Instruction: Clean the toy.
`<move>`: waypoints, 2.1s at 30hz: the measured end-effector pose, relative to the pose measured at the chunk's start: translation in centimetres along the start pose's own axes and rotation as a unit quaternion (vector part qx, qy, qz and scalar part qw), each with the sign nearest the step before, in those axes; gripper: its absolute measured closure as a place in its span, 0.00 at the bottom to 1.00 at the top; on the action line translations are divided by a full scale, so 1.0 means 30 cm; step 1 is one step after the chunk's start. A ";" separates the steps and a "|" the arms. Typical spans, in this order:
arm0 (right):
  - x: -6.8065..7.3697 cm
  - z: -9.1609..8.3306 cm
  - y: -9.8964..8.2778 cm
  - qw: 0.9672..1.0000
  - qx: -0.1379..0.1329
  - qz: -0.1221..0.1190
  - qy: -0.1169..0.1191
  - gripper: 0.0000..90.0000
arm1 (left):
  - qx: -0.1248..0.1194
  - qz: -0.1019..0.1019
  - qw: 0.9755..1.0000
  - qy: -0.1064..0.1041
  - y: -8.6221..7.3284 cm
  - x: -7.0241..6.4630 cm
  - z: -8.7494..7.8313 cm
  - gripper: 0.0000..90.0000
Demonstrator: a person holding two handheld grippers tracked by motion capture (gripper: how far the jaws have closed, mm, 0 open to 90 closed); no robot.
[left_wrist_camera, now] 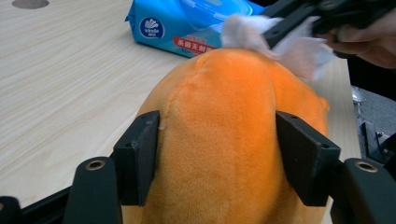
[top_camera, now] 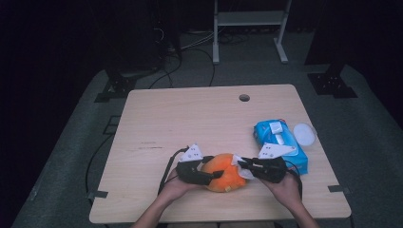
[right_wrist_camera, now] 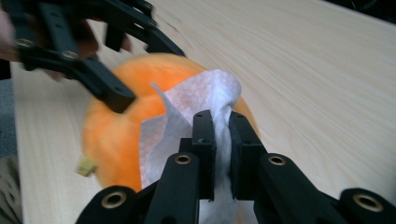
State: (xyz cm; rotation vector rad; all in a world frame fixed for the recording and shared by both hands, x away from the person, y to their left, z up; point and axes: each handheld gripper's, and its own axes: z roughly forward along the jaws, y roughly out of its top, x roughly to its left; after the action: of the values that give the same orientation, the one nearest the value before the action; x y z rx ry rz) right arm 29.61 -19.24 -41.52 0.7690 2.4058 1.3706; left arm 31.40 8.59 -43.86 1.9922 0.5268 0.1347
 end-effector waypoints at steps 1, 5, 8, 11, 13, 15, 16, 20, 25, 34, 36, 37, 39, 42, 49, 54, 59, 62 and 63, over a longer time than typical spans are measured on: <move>-0.013 -0.002 -0.010 1.000 0.003 0.011 0.000 0.91 | -0.001 0.002 1.000 0.001 0.001 -0.004 0.002 0.38; 0.002 -0.010 0.003 1.000 -0.016 0.013 0.013 0.91 | 0.000 0.016 1.000 0.006 0.009 -0.026 0.014 0.37; 0.041 -0.004 0.027 0.999 -0.027 -0.004 0.023 0.91 | 0.005 0.036 0.999 0.013 0.015 -0.050 0.021 0.36; 0.043 0.004 0.024 0.999 -0.022 -0.008 0.025 0.91 | 0.005 0.036 0.999 0.016 0.015 -0.051 0.020 0.36; 0.021 0.001 0.013 1.000 -0.018 0.003 0.022 0.91 | 0.005 0.035 0.999 0.016 0.015 -0.046 0.019 0.36; -0.001 -0.005 0.002 1.000 -0.007 0.008 0.004 0.91 | 0.004 0.032 0.999 0.015 0.014 -0.045 0.019 0.36; -0.011 -0.008 -0.005 1.000 -0.004 0.013 -0.002 0.91 | 0.004 0.032 0.999 0.015 0.014 -0.045 0.020 0.36; 0.013 -0.011 0.010 0.999 -0.025 0.012 0.018 0.91 | 0.004 0.036 0.999 0.016 0.019 -0.051 0.030 0.34; 0.073 0.025 0.041 0.999 -0.020 -0.027 0.023 0.91 | 0.004 0.042 0.999 0.012 0.022 -0.055 0.029 0.29; -0.006 -0.012 -0.006 1.000 -0.013 0.008 0.005 0.91 | -0.006 -0.015 1.000 -0.017 0.016 0.016 -0.004 0.10; -0.013 -0.016 -0.007 1.000 -0.012 0.009 -0.001 0.91 | -0.004 -0.023 0.999 -0.034 0.006 0.018 0.008 0.13; -0.013 -0.015 -0.007 1.000 -0.010 0.007 -0.004 0.91 | -0.002 -0.020 0.999 -0.034 0.003 0.012 0.011 0.18; -0.002 -0.015 -0.002 1.000 -0.012 0.003 -0.008 0.91 | 0.000 -0.009 1.000 -0.025 0.007 -0.002 0.012 0.26; 0.023 -0.016 0.014 1.000 -0.024 -0.003 -0.002 0.91 | 0.006 0.004 1.000 -0.017 0.018 -0.018 0.012 0.29; 0.054 -0.002 0.028 0.999 -0.025 -0.021 0.016 0.91 | 0.006 -0.009 1.000 -0.021 0.012 -0.008 0.021 0.11; 0.023 -0.017 0.014 1.000 -0.020 -0.017 -0.006 0.91 | 0.014 -0.033 0.999 -0.040 -0.002 0.010 0.033 0.07; 0.008 -0.022 0.006 1.000 -0.019 -0.005 -0.007 0.91 | 0.013 -0.007 0.999 -0.043 0.000 -0.001 0.021 0.26; 0.045 -0.016 0.027 0.999 -0.029 -0.017 0.005 0.91 | 0.010 0.033 0.999 -0.035 0.020 -0.029 0.011 0.36; 0.063 -0.014 0.037 0.999 -0.036 -0.023 0.013 0.91 | 0.011 0.044 0.998 -0.033 0.026 -0.034 0.008 0.38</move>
State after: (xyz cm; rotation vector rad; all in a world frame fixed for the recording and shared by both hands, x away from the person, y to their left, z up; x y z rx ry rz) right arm 28.21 -18.02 -40.29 0.6787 2.3643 1.4492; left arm 30.79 7.69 -43.17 2.0350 0.4015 0.1175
